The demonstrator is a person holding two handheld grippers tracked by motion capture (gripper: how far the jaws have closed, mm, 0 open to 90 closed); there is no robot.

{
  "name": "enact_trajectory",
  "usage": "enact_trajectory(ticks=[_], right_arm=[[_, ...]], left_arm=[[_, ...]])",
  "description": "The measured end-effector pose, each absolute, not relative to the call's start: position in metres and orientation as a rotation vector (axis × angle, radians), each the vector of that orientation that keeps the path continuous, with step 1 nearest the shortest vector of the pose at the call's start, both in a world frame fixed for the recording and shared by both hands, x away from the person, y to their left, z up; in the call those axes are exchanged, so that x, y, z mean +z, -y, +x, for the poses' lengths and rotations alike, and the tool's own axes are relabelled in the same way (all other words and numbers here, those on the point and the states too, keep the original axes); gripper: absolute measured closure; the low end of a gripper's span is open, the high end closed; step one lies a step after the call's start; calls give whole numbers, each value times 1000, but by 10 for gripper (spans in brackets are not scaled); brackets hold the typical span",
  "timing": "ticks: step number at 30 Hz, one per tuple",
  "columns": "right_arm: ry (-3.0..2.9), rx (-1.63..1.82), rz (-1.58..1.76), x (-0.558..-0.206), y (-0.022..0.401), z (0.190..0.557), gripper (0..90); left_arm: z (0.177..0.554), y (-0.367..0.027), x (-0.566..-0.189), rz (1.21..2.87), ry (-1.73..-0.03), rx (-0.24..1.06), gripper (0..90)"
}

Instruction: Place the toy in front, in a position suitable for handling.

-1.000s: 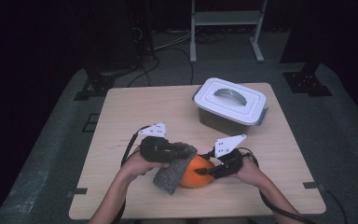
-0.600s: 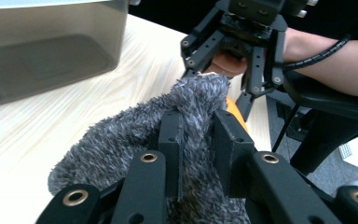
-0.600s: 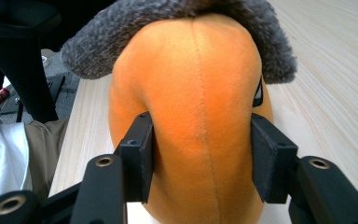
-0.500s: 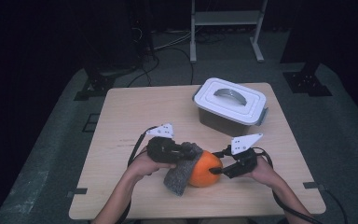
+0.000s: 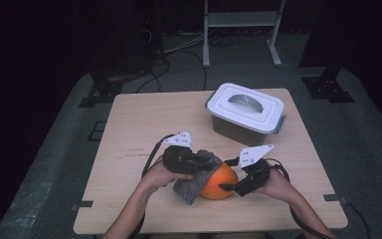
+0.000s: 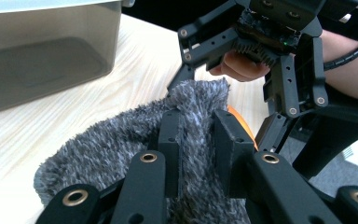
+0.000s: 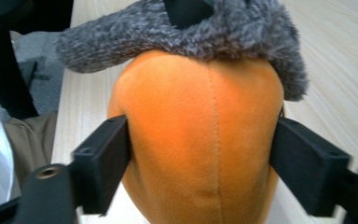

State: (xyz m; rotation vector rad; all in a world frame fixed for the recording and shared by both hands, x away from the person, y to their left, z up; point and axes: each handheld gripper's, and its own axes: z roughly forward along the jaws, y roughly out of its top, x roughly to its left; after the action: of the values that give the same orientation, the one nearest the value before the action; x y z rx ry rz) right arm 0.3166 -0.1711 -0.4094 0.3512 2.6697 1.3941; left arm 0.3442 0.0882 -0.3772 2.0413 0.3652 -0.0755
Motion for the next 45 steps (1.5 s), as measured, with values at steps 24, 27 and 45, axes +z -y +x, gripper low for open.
enact_trajectory(ticks=[24, 27, 45], right_arm=[[-2617, 1433, 370, -414, 175, 322, 441], [-2615, 1444, 389, -414, 179, 323, 442], [-2593, 1405, 350, -414, 170, 318, 461]], left_arm=[[326, -82, -371, 2077, -239, -47, 740], [325, -88, -373, 2085, -249, -37, 743], [332, -97, -371, 2062, -297, -26, 749]])
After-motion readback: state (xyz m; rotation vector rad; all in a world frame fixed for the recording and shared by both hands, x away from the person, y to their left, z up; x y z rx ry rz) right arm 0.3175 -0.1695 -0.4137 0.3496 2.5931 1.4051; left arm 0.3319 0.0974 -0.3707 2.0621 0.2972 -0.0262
